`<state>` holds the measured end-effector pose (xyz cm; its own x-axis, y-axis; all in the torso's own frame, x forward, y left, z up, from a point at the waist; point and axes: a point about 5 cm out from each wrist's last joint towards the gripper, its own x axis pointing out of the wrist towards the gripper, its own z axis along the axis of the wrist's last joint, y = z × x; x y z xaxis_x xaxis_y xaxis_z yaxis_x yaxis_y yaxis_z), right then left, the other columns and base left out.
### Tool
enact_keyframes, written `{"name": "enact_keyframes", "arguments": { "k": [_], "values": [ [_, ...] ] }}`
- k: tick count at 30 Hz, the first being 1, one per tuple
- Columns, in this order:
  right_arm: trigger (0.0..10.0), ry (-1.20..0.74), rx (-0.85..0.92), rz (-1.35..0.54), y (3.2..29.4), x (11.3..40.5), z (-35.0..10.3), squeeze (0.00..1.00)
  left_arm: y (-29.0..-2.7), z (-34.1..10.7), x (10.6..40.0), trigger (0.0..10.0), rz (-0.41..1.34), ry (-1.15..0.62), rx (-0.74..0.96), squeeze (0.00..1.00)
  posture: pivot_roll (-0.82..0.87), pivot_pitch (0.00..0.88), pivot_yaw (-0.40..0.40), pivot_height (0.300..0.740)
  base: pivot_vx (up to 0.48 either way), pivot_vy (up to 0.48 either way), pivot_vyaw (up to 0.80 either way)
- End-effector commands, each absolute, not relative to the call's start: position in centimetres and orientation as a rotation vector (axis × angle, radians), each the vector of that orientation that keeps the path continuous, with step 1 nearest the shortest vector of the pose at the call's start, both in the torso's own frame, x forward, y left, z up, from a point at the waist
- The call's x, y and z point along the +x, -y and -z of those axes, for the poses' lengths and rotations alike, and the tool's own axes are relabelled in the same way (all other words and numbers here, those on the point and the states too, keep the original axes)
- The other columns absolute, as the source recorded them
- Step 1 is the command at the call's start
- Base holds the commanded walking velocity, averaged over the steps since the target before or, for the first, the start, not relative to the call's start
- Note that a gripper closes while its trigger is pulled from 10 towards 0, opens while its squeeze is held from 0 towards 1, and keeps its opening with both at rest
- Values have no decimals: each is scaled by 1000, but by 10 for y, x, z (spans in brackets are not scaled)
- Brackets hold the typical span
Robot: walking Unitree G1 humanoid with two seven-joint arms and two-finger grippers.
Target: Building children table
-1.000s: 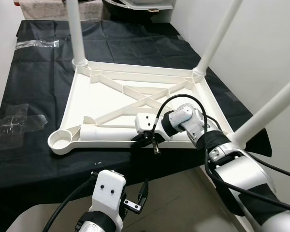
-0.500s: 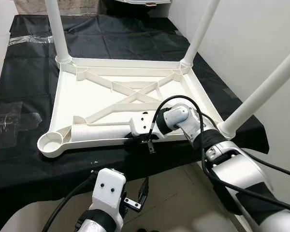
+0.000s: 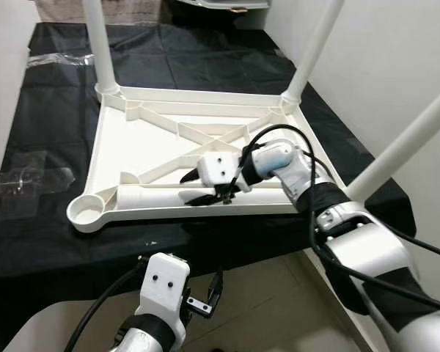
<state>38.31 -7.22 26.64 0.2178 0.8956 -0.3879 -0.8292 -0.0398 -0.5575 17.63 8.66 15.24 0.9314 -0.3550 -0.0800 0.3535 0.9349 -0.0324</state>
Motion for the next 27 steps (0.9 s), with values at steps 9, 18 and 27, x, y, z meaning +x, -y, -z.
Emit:
{"name": "enact_keyframes", "arguments": {
  "k": [9,18,27],
  "values": [
    [10000,124,-258,-962,71,408,-297,0,-88,-146,181,10000,361,-91,-6,0,212,133,-152,740,0,0,0],
    [10000,233,-218,-901,27,401,-337,0,-94,-150,182,10000,340,-74,12,0,214,159,-133,740,0,0,0],
    [10000,285,-311,-835,-9,389,-372,0,-95,-156,174,10000,352,-74,10,0,205,245,-106,740,0,0,0]
  ]
}}
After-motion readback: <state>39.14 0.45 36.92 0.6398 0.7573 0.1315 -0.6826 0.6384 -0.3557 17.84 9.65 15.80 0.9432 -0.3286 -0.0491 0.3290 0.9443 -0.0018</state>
